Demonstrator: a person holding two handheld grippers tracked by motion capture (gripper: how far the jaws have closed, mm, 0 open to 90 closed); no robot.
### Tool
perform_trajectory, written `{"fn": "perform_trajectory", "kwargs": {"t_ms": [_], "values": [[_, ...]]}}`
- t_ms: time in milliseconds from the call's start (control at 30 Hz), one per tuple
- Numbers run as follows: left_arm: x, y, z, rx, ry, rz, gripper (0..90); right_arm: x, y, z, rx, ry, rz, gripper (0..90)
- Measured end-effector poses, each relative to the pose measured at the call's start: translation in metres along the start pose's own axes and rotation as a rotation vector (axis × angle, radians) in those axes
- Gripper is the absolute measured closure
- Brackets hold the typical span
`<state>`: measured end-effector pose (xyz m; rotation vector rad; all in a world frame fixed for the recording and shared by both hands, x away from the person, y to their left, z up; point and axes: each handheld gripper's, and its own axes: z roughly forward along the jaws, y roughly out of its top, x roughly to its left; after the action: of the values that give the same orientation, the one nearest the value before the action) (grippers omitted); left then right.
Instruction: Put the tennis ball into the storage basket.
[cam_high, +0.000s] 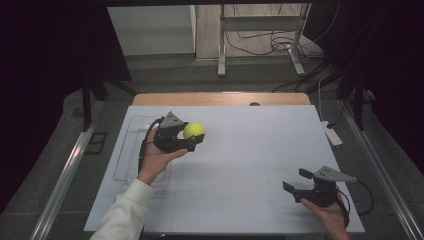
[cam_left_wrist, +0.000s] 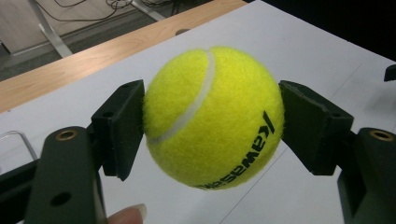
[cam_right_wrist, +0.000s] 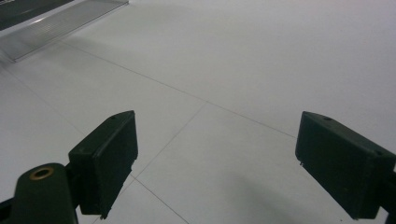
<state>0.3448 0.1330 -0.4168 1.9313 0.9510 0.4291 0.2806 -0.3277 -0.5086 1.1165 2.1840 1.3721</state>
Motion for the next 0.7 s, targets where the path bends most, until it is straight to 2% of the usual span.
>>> {"fn": "perform_trajectory", "kwargs": {"t_ms": [700], "values": [[0.012, -0.001, -0.011, -0.010, 0.038, -0.016, 27.2, 0.000, 0.000, -0.001, -0.004, 0.002, 0.001, 13.1]]}}
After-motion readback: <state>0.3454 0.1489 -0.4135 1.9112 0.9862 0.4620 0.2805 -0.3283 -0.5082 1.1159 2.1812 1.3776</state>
